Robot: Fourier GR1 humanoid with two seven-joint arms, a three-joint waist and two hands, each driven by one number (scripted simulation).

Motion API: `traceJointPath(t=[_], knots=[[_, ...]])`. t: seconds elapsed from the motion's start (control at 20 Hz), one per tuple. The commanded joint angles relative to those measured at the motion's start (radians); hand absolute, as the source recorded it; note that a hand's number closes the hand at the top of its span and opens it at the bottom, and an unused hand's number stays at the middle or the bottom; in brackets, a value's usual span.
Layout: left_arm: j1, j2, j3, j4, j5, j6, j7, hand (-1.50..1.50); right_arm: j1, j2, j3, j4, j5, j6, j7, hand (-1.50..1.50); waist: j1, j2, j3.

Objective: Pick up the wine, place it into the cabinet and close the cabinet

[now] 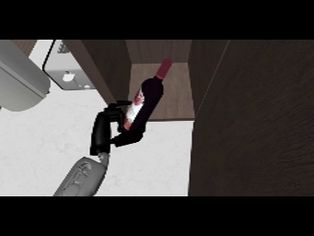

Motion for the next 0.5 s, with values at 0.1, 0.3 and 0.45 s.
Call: traceJointPath(t=[0.1, 0.3, 0.45], knots=[[-0.254, -0.056, -0.076, 0.141, -0.067, 0.052, 0.124, 1.50, 0.040, -0.009, 0.004, -0.096, -0.079, 0.017, 0.023, -1.50, -0.048, 0.016, -0.007], [-0.344, -0.057, -0.097, 0.259, -0.059, 0.082, 0.164, 1.50, 0.034, -0.015, -0.028, -0.110, -0.128, 0.005, 0.049, -1.50, -0.023, 0.016, -0.007], [-0.432, -0.058, -0.092, 0.398, -0.001, 0.096, 0.117, 1.50, 0.038, -0.028, -0.066, -0.107, -0.163, 0.010, 0.053, -1.50, -0.030, 0.020, -0.008]])
